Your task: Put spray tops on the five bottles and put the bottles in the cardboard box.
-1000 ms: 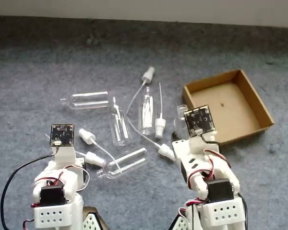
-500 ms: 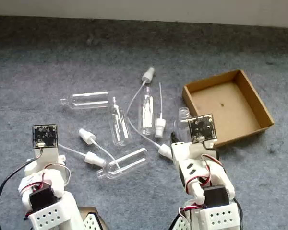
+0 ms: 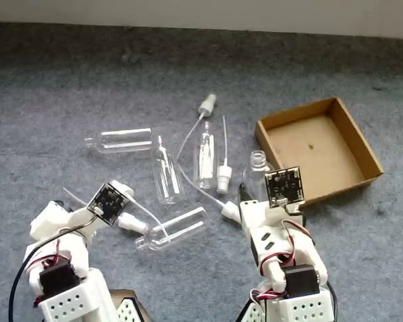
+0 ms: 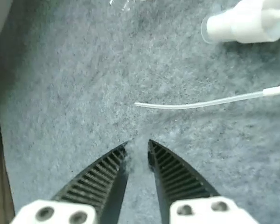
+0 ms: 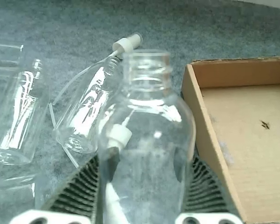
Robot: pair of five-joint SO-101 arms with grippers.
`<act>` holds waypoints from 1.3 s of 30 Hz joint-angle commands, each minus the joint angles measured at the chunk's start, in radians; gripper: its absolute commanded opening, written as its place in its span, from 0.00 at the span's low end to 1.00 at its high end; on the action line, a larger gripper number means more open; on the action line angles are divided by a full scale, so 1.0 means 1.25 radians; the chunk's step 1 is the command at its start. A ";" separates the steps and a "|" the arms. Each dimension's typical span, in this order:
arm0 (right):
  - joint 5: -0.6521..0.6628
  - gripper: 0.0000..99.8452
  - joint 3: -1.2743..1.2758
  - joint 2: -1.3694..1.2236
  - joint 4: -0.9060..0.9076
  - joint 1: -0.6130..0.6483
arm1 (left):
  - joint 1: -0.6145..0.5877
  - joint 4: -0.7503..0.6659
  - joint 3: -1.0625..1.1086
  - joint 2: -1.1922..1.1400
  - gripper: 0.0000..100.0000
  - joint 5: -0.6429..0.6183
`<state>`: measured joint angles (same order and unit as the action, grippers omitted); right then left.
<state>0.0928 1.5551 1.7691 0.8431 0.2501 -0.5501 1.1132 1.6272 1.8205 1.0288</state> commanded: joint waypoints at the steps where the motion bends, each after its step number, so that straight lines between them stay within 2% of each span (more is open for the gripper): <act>1: -0.006 0.08 -0.007 0.012 -0.015 -0.009 | 0.067 0.090 -0.128 0.010 0.00 0.065; 5: -0.006 0.08 -0.007 0.012 -0.015 -0.009 | 0.116 0.203 -0.214 0.009 0.00 0.099; 10: -0.006 0.08 -0.006 0.012 -0.015 -0.009 | 0.137 0.232 -0.288 -0.062 0.00 0.103; 17: -0.006 0.08 0.019 0.012 -0.018 -0.009 | 0.159 0.234 -0.472 -0.428 0.00 0.103; 22: -0.006 0.08 0.019 0.012 -0.018 -0.009 | 0.272 0.290 -0.579 -0.678 0.02 0.106; 26: -0.006 0.08 0.019 0.012 -0.018 -0.009 | 0.369 0.336 -0.662 -0.818 0.09 0.107; 33: -0.006 0.08 0.019 0.012 -0.018 -0.009 | 0.423 0.362 -0.704 -0.958 0.12 0.313; 39: -0.005 0.08 0.021 0.014 -0.018 -0.009 | 0.428 0.352 -0.709 -1.050 0.17 0.338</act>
<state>0.0928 1.5904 1.7722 0.8416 0.2501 -0.0422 1.5505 0.7971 0.5623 1.3679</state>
